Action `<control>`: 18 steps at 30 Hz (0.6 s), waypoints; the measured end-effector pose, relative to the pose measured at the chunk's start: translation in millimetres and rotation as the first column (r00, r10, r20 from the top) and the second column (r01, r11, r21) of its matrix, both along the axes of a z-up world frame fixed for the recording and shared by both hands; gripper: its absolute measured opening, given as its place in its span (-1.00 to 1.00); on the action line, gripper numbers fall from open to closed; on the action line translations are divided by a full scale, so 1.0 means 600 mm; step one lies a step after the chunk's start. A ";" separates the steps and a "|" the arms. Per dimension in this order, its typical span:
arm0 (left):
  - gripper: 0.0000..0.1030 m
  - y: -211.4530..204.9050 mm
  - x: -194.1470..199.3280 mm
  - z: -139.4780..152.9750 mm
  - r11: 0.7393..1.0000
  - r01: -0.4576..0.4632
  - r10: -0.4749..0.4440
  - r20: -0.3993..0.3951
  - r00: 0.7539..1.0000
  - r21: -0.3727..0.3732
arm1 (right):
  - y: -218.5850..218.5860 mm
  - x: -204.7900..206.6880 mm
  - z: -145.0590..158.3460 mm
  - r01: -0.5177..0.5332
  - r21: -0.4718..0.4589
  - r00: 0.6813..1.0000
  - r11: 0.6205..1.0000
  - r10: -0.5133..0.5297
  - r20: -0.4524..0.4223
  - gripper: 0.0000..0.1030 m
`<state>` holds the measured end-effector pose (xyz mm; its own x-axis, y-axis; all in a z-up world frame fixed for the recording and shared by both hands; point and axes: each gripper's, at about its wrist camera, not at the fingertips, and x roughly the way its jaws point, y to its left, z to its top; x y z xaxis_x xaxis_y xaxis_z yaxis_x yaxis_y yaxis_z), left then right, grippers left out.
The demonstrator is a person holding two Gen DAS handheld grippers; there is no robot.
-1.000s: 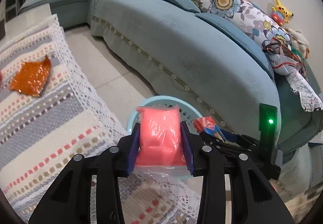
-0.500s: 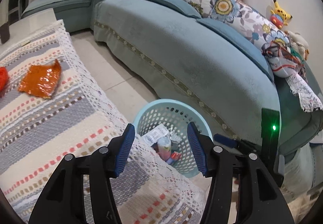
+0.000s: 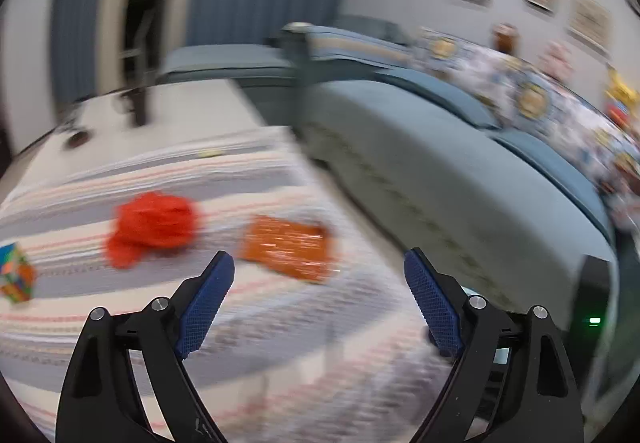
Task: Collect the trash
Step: 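Move both tools back over the table toward the red bag and orange wrapper, then grasp the red plastic bag with the left tool while the right tool grasps the orange wrapper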
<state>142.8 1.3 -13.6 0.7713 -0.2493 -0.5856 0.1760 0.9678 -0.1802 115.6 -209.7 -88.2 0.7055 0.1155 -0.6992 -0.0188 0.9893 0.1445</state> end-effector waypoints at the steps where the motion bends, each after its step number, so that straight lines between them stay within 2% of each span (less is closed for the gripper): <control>1: 0.65 0.041 0.015 -0.008 0.998 -0.061 0.061 -0.013 0.998 -0.009 | 0.022 0.020 0.001 -0.016 -0.017 1.000 1.000 0.016 -0.002 0.58; 5: 0.65 0.153 0.063 -0.043 0.977 -0.212 0.209 -0.059 0.976 -0.035 | 0.086 0.090 -0.008 -0.056 -0.069 0.998 0.996 0.054 -0.037 0.58; 9: 0.65 0.216 0.114 -0.075 0.966 -0.251 0.242 -0.120 0.963 -0.063 | 0.132 0.167 -0.028 -0.045 -0.083 0.996 0.996 0.038 -0.078 0.58; 15: 0.75 0.236 0.164 -0.108 0.961 -0.256 0.240 -0.145 0.960 -0.102 | 0.164 0.223 -0.056 -0.023 -0.111 0.996 0.994 0.013 -0.091 0.62; 18: 0.76 0.227 0.192 -0.124 0.960 -0.271 0.257 -0.162 0.953 -0.071 | 0.162 0.233 -0.068 -0.027 -0.114 0.993 0.993 0.013 -0.121 0.65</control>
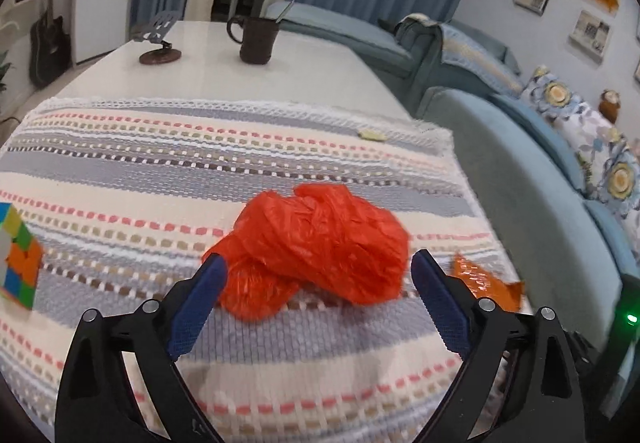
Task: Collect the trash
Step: 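Grasp the red plastic bag with the left tool while the right tool grasps the orange wrapper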
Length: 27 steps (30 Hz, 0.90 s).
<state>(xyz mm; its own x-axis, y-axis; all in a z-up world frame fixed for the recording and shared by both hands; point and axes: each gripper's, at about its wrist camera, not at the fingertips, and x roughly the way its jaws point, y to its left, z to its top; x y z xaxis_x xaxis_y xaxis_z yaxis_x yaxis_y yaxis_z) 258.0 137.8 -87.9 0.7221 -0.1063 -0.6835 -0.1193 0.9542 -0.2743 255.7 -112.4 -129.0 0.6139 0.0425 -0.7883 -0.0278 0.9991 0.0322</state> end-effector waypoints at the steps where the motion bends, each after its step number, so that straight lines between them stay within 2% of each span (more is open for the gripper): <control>1: 0.76 -0.004 0.011 -0.009 1.000 0.000 0.000 -0.020 1.000 0.013 | -0.001 0.001 0.000 0.003 0.006 1.000 1.000 -0.003 0.000 0.66; 4: 0.68 -0.009 0.029 -0.031 1.000 -0.006 0.008 -0.057 0.998 0.022 | -0.010 0.013 -0.009 0.007 0.036 0.999 0.999 -0.006 -0.035 0.67; 6: 0.15 -0.011 0.040 -0.045 1.000 -0.001 0.003 -0.085 0.996 0.025 | -0.011 0.019 -0.013 0.005 0.042 0.999 0.999 -0.003 -0.051 0.67; 7: 0.08 -0.014 0.040 -0.043 0.999 0.000 0.003 -0.079 0.997 0.039 | -0.008 0.017 -0.013 0.004 0.035 0.999 0.999 -0.002 -0.052 0.67; 9: -0.27 -0.015 0.036 -0.045 0.999 0.014 -0.011 -0.073 0.997 0.041 | 0.000 0.021 -0.015 0.003 0.003 0.998 1.000 -0.002 -0.060 0.65; 12: -0.60 -0.017 0.027 -0.040 0.999 0.018 -0.016 -0.047 0.999 0.044 | 0.008 0.020 -0.015 -0.006 -0.025 0.999 1.000 0.005 -0.049 0.33; 14: -0.64 -0.017 0.014 -0.037 0.999 0.016 -0.015 -0.032 0.999 0.047 | 0.012 0.017 -0.013 -0.025 -0.018 0.999 1.000 0.024 -0.040 -0.03; 15: -0.64 -0.016 0.004 -0.035 0.999 0.016 -0.016 -0.025 1.000 0.033 | 0.014 0.015 -0.012 -0.031 -0.017 0.999 0.999 0.031 -0.032 -0.07; 17: -0.65 -0.017 -0.010 -0.036 0.999 0.026 -0.025 -0.032 0.999 0.026 | 0.014 0.011 -0.011 -0.045 -0.001 0.999 0.999 0.045 -0.024 -0.38; 19: -0.65 -0.019 -0.028 -0.037 0.999 0.029 -0.029 -0.024 0.999 0.018 | 0.012 0.007 -0.009 -0.049 0.010 0.999 0.999 0.049 -0.017 -0.58; 24: -0.67 -0.030 -0.051 -0.030 0.998 0.067 -0.067 0.001 0.998 -0.013 | 0.013 -0.015 0.008 -0.058 0.015 0.997 0.998 0.057 0.058 -0.84; 27: -0.67 -0.048 -0.072 -0.022 0.993 0.122 -0.121 0.009 0.993 -0.009 | 0.001 -0.029 0.019 -0.010 0.022 0.994 1.000 0.007 0.111 -0.94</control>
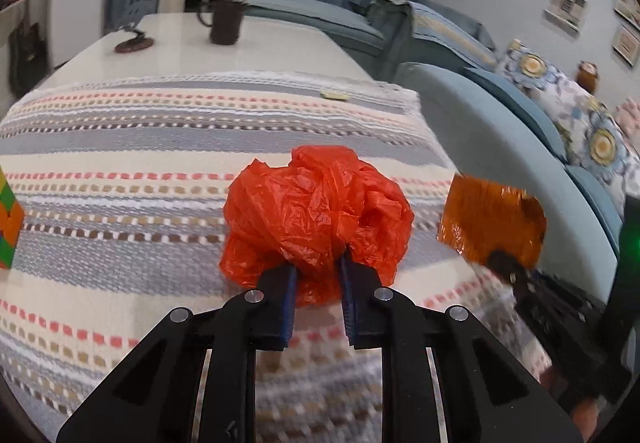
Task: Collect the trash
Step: 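Grasp the red plastic bag with the left tool while the right tool grasps the orange wrapper, then drop the orange wrapper into the wastebasket while the left tool drops the red bag in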
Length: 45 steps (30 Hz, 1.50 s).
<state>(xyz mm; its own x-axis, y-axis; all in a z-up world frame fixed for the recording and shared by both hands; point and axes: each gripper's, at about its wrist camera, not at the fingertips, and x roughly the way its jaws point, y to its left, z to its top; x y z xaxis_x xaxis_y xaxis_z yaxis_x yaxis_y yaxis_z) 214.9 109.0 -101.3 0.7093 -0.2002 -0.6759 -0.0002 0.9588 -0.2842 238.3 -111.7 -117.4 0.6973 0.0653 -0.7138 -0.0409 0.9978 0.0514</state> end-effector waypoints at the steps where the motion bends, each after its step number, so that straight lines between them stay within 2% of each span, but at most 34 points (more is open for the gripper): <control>1: -0.67 -0.007 -0.007 0.004 1.000 0.017 -0.017 0.005 1.000 0.004 | -0.007 -0.007 0.007 0.012 0.018 0.999 1.000 -0.013 0.030 -0.95; 3: -0.67 -0.018 -0.017 0.011 0.999 0.035 -0.035 0.018 0.999 0.005 | -0.023 -0.022 0.018 0.034 0.053 0.996 0.998 -0.038 0.077 -0.96; 8: -0.68 -0.073 -0.052 0.054 0.991 0.130 -0.129 0.073 0.989 -0.015 | -0.085 -0.076 0.041 0.092 0.130 0.988 0.987 -0.106 0.110 -0.96; 12: -0.68 -0.139 -0.080 0.101 0.975 0.220 -0.220 0.115 0.969 0.009 | -0.154 -0.147 0.082 0.178 0.125 0.966 0.976 -0.197 0.164 -0.96; 18: -0.68 -0.260 -0.122 0.149 0.944 0.330 -0.329 0.150 0.932 0.012 | -0.276 -0.237 0.097 0.298 0.098 0.939 0.949 -0.310 0.146 -0.96; 20: -0.68 -0.307 -0.138 0.145 0.931 0.364 -0.359 0.138 0.923 -0.007 | -0.315 -0.262 0.081 0.339 0.071 0.933 0.938 -0.345 0.106 -0.96; 24: -0.68 -0.408 -0.164 0.115 0.888 0.460 -0.457 0.101 0.884 -0.011 | -0.385 -0.301 0.039 0.399 0.055 0.915 0.915 -0.401 0.031 -0.96; 31: -0.67 -0.546 -0.174 0.025 0.809 0.587 -0.587 -0.015 0.809 -0.007 | -0.477 -0.322 -0.063 0.450 0.070 0.889 0.890 -0.438 -0.135 -0.96; 33: -0.56 -0.573 -0.168 0.003 0.792 0.610 -0.610 -0.057 0.791 -0.007 | -0.487 -0.316 -0.087 0.452 0.077 0.884 0.889 -0.435 -0.171 -0.96; 34: -0.44 -0.575 -0.168 -0.004 0.788 0.616 -0.614 -0.069 0.786 -0.001 | -0.492 -0.313 -0.102 0.450 0.086 0.883 0.889 -0.428 -0.193 -0.95; 35: -0.28 -0.584 -0.165 -0.016 0.780 0.626 -0.623 -0.089 0.778 0.012 | -0.496 -0.309 -0.113 0.447 0.097 0.882 0.890 -0.419 -0.214 -0.92; 36: -0.23 -0.590 -0.163 -0.027 0.772 0.635 -0.631 -0.108 0.769 0.015 | -0.505 -0.303 -0.135 0.444 0.118 0.877 0.888 -0.403 -0.262 -0.87; 37: -0.12 -0.591 -0.162 -0.035 0.768 0.640 -0.634 -0.124 0.763 0.009 | -0.513 -0.297 -0.155 0.450 0.140 0.865 0.882 -0.392 -0.313 -0.76; 38: -0.06 -0.586 -0.160 -0.047 0.768 0.641 -0.634 -0.150 0.758 -0.007 | -0.520 -0.294 -0.174 0.462 0.165 0.853 0.871 -0.386 -0.353 -0.72; 40: -0.05 -0.579 -0.163 -0.063 0.767 0.641 -0.633 -0.174 0.754 -0.015 | -0.520 -0.301 -0.188 0.479 0.191 0.842 0.857 -0.388 -0.374 -0.67; 42: 0.09 -0.566 -0.164 -0.064 0.779 0.628 -0.618 -0.179 0.766 -0.001 | -0.524 -0.314 -0.194 0.497 0.201 0.832 0.844 -0.398 -0.387 -0.47; 44: 0.15 -0.549 -0.165 -0.057 0.794 0.608 -0.601 -0.169 0.781 -0.018 | -0.524 -0.325 -0.185 0.499 0.210 0.834 0.841 -0.402 -0.377 0.03; 45: 0.15 -0.537 -0.168 -0.047 0.794 0.607 -0.603 -0.168 0.780 -0.035 | -0.517 -0.335 -0.171 0.496 0.201 0.839 0.845 -0.408 -0.360 0.07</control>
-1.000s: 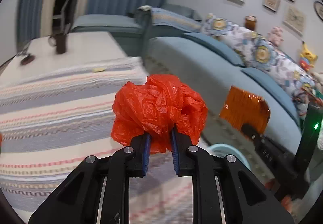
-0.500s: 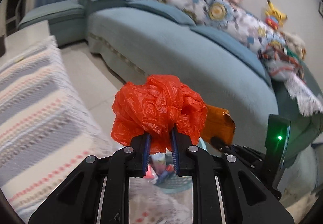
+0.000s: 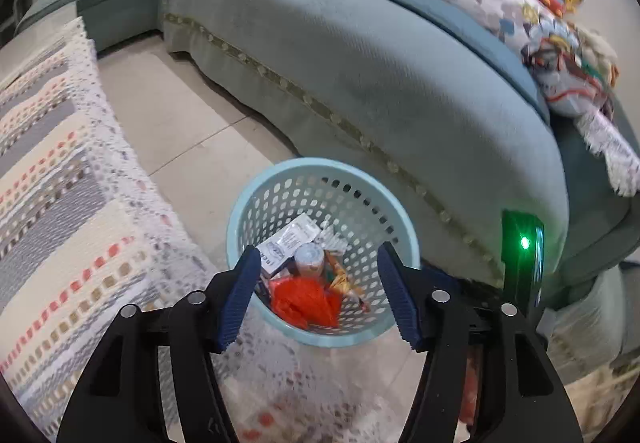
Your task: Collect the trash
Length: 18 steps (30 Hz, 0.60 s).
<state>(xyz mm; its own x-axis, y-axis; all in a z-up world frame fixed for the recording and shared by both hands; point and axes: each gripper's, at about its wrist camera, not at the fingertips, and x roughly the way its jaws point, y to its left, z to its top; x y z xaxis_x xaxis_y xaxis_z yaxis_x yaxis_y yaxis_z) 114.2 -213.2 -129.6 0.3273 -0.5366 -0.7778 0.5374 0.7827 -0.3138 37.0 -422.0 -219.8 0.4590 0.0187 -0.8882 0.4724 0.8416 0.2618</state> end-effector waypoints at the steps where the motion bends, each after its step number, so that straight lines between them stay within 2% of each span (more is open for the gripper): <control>1: 0.16 0.007 -0.003 0.007 1.000 -0.004 0.004 0.005 1.000 -0.004 | 0.006 -0.006 0.016 -0.009 -0.003 1.000 1.000 0.009 0.013 0.08; 5: 0.35 0.039 -0.040 0.066 0.998 -0.055 0.056 0.082 0.995 -0.017 | 0.032 -0.029 0.080 -0.036 -0.010 0.997 0.999 0.037 0.067 0.10; 7: 0.39 0.064 -0.069 0.102 0.996 -0.081 0.084 0.140 0.987 -0.029 | 0.068 -0.045 0.136 -0.056 -0.063 0.990 0.996 0.064 0.127 0.18; 9: 0.53 0.091 -0.091 0.133 0.992 -0.116 0.122 0.192 0.974 -0.043 | 0.110 -0.056 0.189 -0.069 -0.139 0.979 0.988 0.094 0.179 0.28; 11: 0.61 0.124 -0.118 0.159 0.983 -0.175 0.184 0.250 0.951 -0.058 | 0.143 -0.062 0.227 -0.081 -0.207 0.968 0.975 0.126 0.215 0.33; 13: 0.63 0.154 -0.143 0.174 0.969 -0.236 0.246 0.304 0.920 -0.071 | 0.185 -0.074 0.272 -0.069 -0.314 0.951 0.947 0.158 0.268 0.35; 14: 0.64 0.164 -0.151 0.179 0.963 -0.260 0.270 0.326 0.906 -0.073 | 0.201 -0.084 0.292 -0.055 -0.353 0.936 0.934 0.172 0.308 0.42; 15: 0.64 0.177 -0.164 0.183 0.953 -0.293 0.300 0.366 0.881 -0.077 | 0.223 -0.104 0.318 -0.028 -0.396 0.905 0.918 0.191 0.381 0.48; 16: 0.66 0.188 -0.176 0.185 0.943 -0.324 0.328 0.404 0.854 -0.080 | 0.235 -0.117 0.334 -0.007 -0.417 0.883 0.909 0.202 0.424 0.64; 18: 0.75 0.208 -0.192 0.193 0.922 -0.369 0.381 0.447 0.809 -0.118 | 0.256 -0.131 0.354 0.046 -0.475 0.866 0.879 0.202 0.458 0.69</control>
<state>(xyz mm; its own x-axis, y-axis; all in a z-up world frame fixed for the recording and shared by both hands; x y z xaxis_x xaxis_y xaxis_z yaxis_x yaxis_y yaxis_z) -1.0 -88.5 -13.7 0.8185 -0.3163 -0.4796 0.2900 0.9481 -0.1304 -41.6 -268.6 -7.3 0.8406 -0.2750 -0.4666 0.3176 0.9481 0.0135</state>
